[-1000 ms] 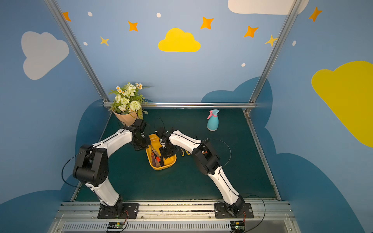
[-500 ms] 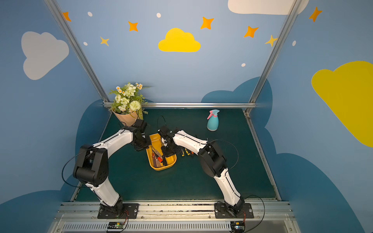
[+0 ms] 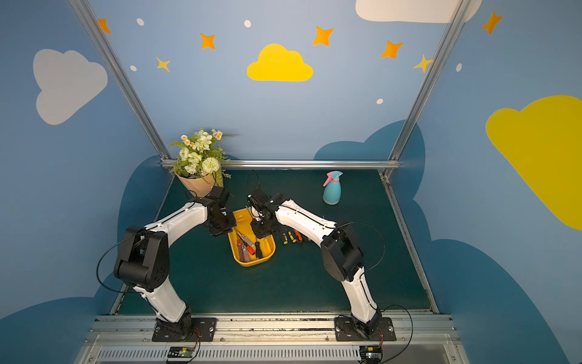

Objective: Take out the screwdriver from the storage box
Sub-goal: Pick up the screwdriver from the storage box, then place the screwdriver at the center of the board.

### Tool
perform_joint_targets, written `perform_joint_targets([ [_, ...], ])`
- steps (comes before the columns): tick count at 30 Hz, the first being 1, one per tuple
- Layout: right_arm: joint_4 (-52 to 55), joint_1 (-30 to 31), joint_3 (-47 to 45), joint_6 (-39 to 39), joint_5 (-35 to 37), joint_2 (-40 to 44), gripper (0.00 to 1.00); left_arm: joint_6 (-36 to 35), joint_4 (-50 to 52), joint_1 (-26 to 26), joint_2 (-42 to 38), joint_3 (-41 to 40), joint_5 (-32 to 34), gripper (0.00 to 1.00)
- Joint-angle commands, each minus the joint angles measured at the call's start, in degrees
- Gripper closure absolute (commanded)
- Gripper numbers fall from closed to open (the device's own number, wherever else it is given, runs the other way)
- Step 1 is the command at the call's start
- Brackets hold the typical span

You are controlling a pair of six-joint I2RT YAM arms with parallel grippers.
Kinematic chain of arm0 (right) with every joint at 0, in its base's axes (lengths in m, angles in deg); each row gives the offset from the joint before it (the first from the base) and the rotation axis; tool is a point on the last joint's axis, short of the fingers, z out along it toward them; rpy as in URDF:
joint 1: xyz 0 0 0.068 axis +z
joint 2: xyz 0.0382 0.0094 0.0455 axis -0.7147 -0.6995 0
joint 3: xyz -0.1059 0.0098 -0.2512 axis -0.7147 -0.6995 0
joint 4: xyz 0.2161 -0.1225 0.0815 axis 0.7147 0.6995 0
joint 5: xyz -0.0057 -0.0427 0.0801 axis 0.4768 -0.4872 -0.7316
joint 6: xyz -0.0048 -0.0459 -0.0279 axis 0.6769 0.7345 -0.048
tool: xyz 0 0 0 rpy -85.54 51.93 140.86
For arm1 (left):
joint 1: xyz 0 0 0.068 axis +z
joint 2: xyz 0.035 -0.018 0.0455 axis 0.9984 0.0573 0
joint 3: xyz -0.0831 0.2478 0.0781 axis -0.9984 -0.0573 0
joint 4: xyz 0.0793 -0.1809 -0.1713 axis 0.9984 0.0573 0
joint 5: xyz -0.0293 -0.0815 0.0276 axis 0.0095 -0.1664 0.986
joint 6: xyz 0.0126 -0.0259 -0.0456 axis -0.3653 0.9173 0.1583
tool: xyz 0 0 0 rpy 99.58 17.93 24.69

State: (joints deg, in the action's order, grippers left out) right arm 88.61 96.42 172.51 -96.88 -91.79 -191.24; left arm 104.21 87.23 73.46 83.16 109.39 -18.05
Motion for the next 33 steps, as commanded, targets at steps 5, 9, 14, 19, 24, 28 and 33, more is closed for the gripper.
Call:
perform_joint_targets([
  [5,-0.25,-1.22,-2.58,0.35,2.43,5.02,1.00,0.41,0.42,0.69,-1.36,-0.36,-0.58,0.98],
  [9,-0.26,-2.13,-4.86,-0.08,3.39,6.79,1.00,0.18,0.55,1.13,-1.67,-0.69,-0.58,0.98],
  [14,-0.75,-3.15,-8.20,-0.53,4.76,8.60,1.00,0.18,0.69,1.77,-2.50,-1.89,-0.14,0.97],
  [19,-0.58,-4.31,-10.12,-0.97,4.78,8.11,1.00,-0.16,0.93,2.87,-4.08,-3.13,0.19,0.98],
  [24,1.82,-4.83,-9.43,-1.80,3.95,4.07,1.00,-0.38,1.30,3.92,-5.35,-3.88,0.43,0.98],
  [28,2.02,-4.84,-9.00,-3.24,2.98,1.60,1.00,-0.58,1.36,4.36,-5.64,-4.31,0.39,0.98],
  [33,3.12,-4.95,-6.31,-5.06,1.94,-2.65,1.00,-0.59,1.16,4.45,-5.19,-4.11,-0.27,0.97],
])
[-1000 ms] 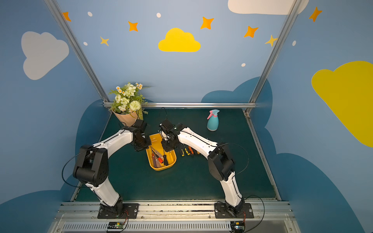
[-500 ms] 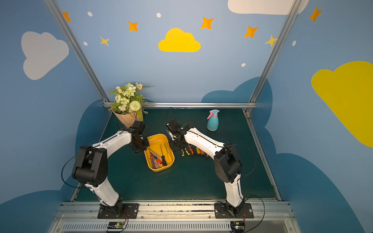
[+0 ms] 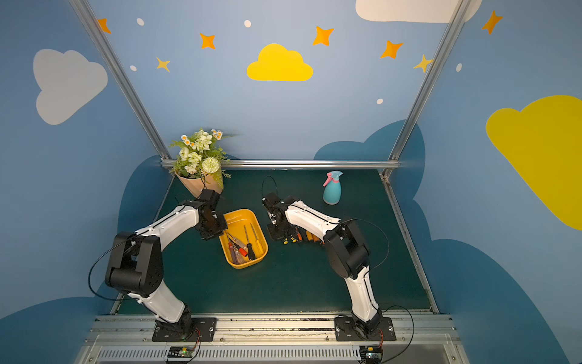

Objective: Take out the screwdriver from the storage box
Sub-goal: Place the screwdriver at the center of the board.

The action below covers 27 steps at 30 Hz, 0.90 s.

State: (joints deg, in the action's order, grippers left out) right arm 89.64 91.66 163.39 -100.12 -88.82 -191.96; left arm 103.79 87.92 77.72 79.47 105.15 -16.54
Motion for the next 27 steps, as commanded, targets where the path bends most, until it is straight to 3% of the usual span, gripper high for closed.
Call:
perform_joint_targets([
  [1,2.41,-0.21,3.37,-2.14,-1.10,-2.67,1.00,-0.15,0.43,0.20,-1.58,0.10,-1.74,0.98],
  [15,8.91,-1.07,9.88,-4.72,-1.40,-10.69,1.00,-0.52,-0.49,0.25,-1.84,-1.21,-2.33,0.98],
  [22,9.34,-1.18,9.10,-5.75,-1.68,-11.13,0.77,-0.82,-0.87,0.29,-1.48,-0.91,-2.70,0.98],
  [27,9.32,-1.14,8.91,-6.00,-1.98,-10.50,0.67,-1.06,-0.89,0.34,-1.06,-0.69,-3.12,0.98],
])
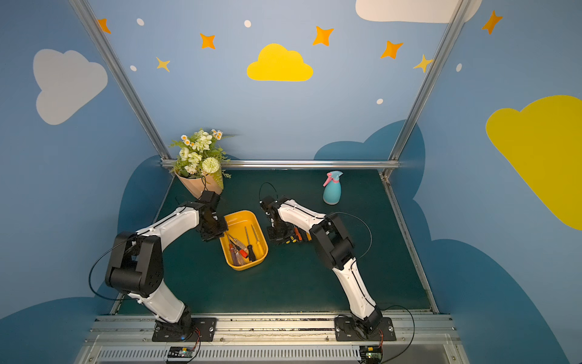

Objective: Take out the screwdriver from the storage box
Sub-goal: Place the screwdriver at the center of the board.

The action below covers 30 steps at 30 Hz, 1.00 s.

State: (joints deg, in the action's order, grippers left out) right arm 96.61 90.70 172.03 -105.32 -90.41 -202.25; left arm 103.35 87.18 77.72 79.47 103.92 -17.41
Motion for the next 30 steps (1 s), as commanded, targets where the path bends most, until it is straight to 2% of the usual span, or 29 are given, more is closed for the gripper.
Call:
perform_joint_targets([
  [1,2.29,-0.18,0.28,-0.80,-0.39,0.13,0.66,-0.61,-0.15,0.28,-0.98,0.56,-2.35,0.98],
  [21,-0.06,-0.12,-0.08,-0.75,6.00,10.96,0.61,-1.18,-0.11,0.30,-0.80,1.10,-2.71,0.98],
  [30,-8.68,2.40,-3.61,7.49,4.30,19.39,0.62,-2.03,0.38,0.29,-0.31,2.17,-2.24,0.97],
])
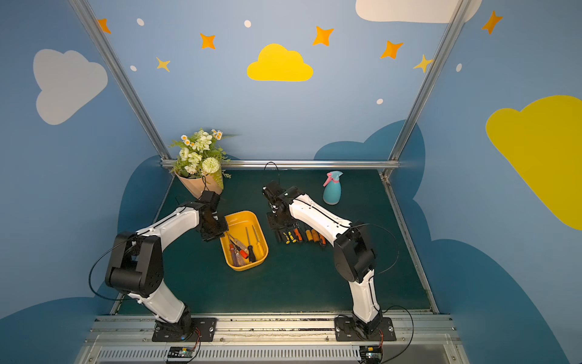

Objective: Take out the screwdriver from the storage box
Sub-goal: Place the screwdriver at the center of the board, then pick up the screwdriver from the storage box.

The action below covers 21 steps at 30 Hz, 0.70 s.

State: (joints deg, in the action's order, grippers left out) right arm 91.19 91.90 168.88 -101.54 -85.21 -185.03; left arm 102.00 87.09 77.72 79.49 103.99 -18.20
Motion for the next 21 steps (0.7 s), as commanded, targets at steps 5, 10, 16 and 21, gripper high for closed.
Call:
perform_joint_targets([
  [5,-3.67,3.21,0.61,6.11,-3.84,2.03,0.61,-0.73,0.51,0.29,-0.20,2.82,-1.71,0.97],
  [10,-4.13,5.24,1.47,5.95,-6.44,0.25,0.61,-0.60,0.73,0.21,-0.28,3.10,-1.91,0.98],
  [16,-1.78,7.02,4.09,6.68,-8.29,-2.99,0.61,-0.74,0.77,0.21,-0.48,3.01,-2.01,0.98],
  [21,1.50,7.50,7.03,6.51,-9.63,-6.81,0.61,-0.54,0.65,0.12,-0.46,3.05,-2.27,0.98],
])
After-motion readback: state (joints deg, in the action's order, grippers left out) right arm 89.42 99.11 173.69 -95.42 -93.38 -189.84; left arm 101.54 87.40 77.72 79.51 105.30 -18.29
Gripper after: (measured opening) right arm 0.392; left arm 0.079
